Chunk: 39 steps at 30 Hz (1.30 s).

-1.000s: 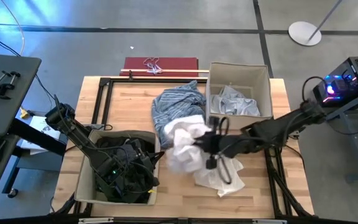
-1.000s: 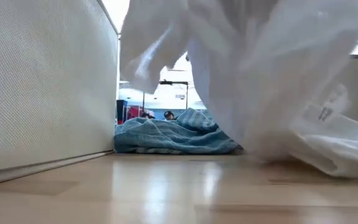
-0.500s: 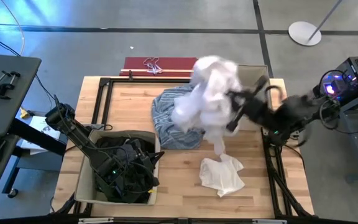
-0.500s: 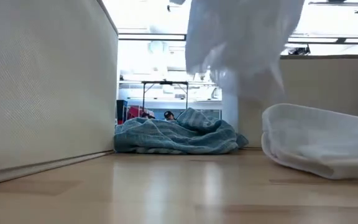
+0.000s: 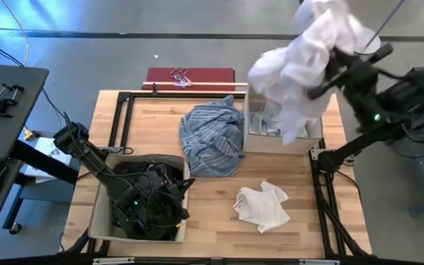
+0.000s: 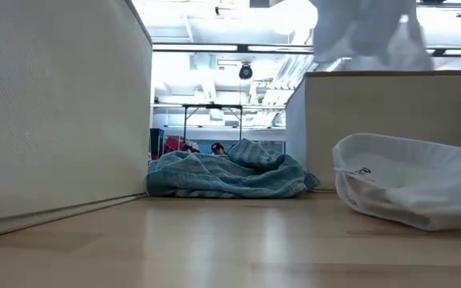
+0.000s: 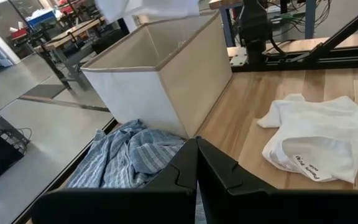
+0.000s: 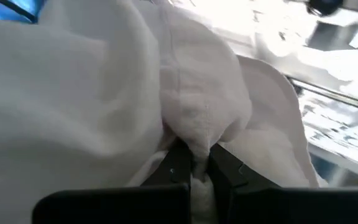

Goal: Sort clothes
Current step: Put the white shirt into the top laundry organizer

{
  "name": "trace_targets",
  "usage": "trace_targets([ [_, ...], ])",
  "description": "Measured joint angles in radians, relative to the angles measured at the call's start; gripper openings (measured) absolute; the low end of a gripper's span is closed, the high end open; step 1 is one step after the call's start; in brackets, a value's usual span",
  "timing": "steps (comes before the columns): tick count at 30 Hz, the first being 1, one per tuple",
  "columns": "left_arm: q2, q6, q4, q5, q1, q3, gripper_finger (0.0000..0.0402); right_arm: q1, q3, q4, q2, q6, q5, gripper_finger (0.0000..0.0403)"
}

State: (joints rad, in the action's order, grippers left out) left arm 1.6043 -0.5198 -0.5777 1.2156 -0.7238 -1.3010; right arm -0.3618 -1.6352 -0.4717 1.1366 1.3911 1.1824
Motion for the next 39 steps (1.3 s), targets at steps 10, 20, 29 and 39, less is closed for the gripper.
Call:
trace_targets([
  [10, 0.000, -0.001, 0.000, 0.000, 0.000, 0.000, 0.0000, 0.155, -0.061, 0.239, -0.022, -0.159, 0.075, 0.0006],
  [20, 0.000, -0.002, 0.001, 0.000, 0.001, 0.000, 0.0000, 0.471, -0.003, 0.965, -0.044, -0.856, -0.292, 0.0007],
  [29, 0.000, 0.000, 0.001, 0.000, 0.002, 0.000, 0.0000, 0.743, -0.003, 1.391, 0.049, -1.164, -0.619, 0.0007],
  [39, 0.000, 0.000, 0.000, 0.000, 0.002, 0.000, 0.0000, 0.835, -0.003, 1.596, 0.235, -1.281, -0.783, 0.0007],
])
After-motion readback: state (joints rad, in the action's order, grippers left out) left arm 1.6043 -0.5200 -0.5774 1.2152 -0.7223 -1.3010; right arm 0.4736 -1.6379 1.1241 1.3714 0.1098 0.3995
